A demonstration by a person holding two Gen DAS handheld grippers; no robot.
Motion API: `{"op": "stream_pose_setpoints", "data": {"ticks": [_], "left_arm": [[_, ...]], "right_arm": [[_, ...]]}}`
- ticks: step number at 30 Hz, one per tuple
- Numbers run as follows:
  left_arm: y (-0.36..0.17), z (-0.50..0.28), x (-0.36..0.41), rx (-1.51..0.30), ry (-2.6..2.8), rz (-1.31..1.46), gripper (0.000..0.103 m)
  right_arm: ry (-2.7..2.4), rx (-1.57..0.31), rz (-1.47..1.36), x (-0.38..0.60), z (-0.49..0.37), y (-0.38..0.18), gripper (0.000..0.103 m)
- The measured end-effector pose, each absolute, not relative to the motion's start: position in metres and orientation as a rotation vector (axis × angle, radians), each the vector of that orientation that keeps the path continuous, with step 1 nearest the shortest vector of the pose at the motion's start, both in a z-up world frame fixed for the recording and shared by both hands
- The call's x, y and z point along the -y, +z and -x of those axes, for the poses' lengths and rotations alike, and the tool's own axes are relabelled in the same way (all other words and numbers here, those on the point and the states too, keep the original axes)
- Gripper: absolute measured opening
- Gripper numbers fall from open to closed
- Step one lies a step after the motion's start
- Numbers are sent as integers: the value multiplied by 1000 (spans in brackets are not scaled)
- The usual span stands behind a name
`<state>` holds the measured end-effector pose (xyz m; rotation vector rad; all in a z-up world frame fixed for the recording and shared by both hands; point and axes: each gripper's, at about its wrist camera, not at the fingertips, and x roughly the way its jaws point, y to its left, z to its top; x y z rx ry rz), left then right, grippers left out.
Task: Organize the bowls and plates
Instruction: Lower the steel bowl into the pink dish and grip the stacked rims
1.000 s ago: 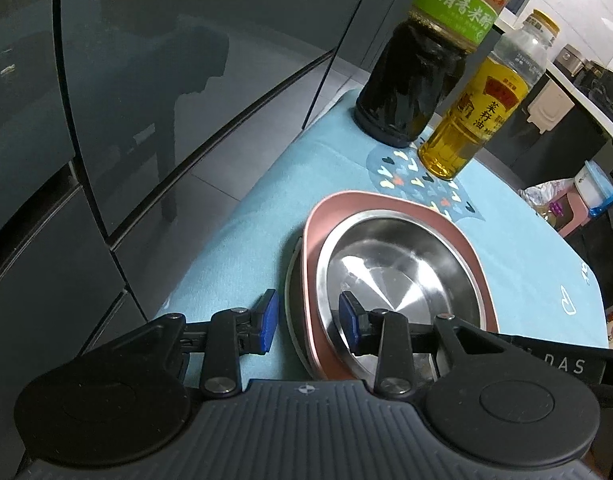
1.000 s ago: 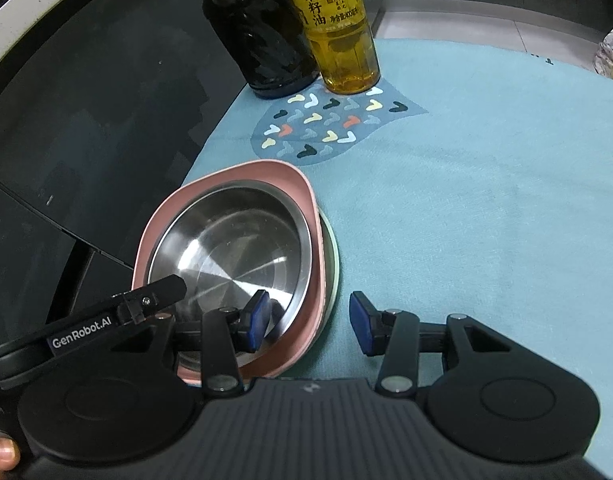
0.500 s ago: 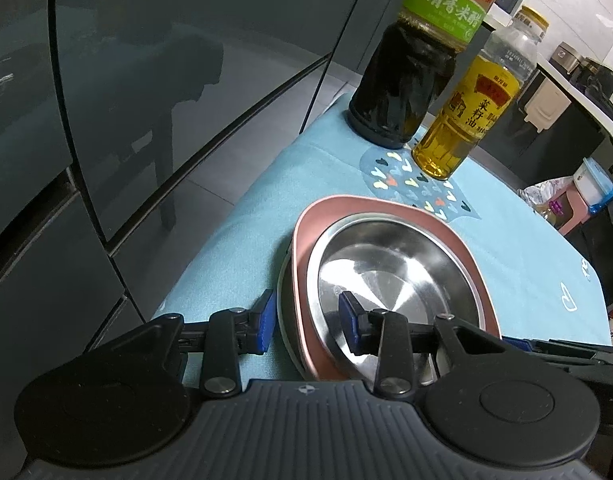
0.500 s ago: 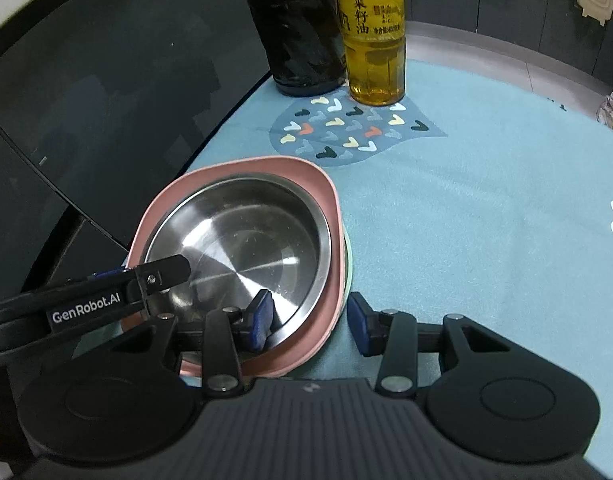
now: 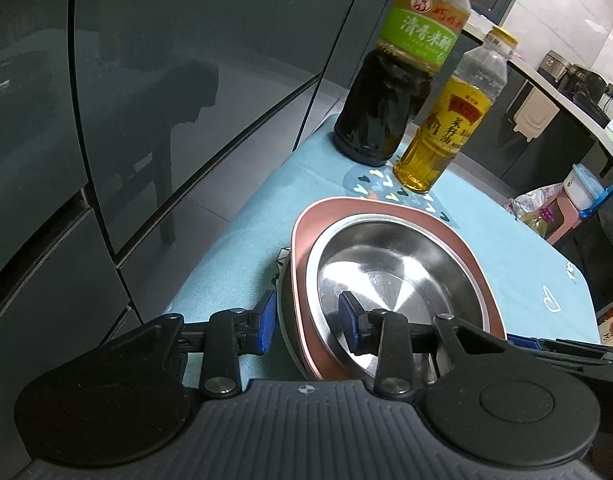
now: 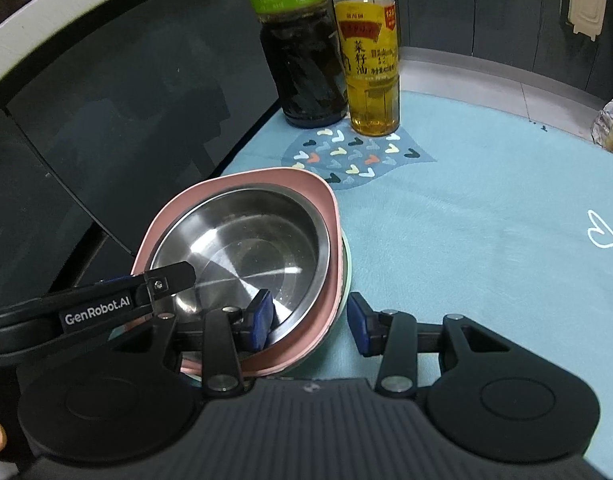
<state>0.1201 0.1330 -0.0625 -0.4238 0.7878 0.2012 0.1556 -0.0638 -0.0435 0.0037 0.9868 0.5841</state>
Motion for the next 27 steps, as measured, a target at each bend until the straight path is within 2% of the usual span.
{"op": "stream_pose_setpoints", "data": {"ticks": [15, 22, 27], "left_arm": [[-42, -98, -105, -752, 199, 328, 31], [-73, -112, -118, -845, 219, 361, 31], [-80, -111, -127, -859, 193, 366, 31]], "right_arm": [[583, -907, -23, 85, -124, -22, 25], [576, -1028, -63, 80, -146, -55, 24], [576, -1049, -98, 83, -153, -57, 26]]}}
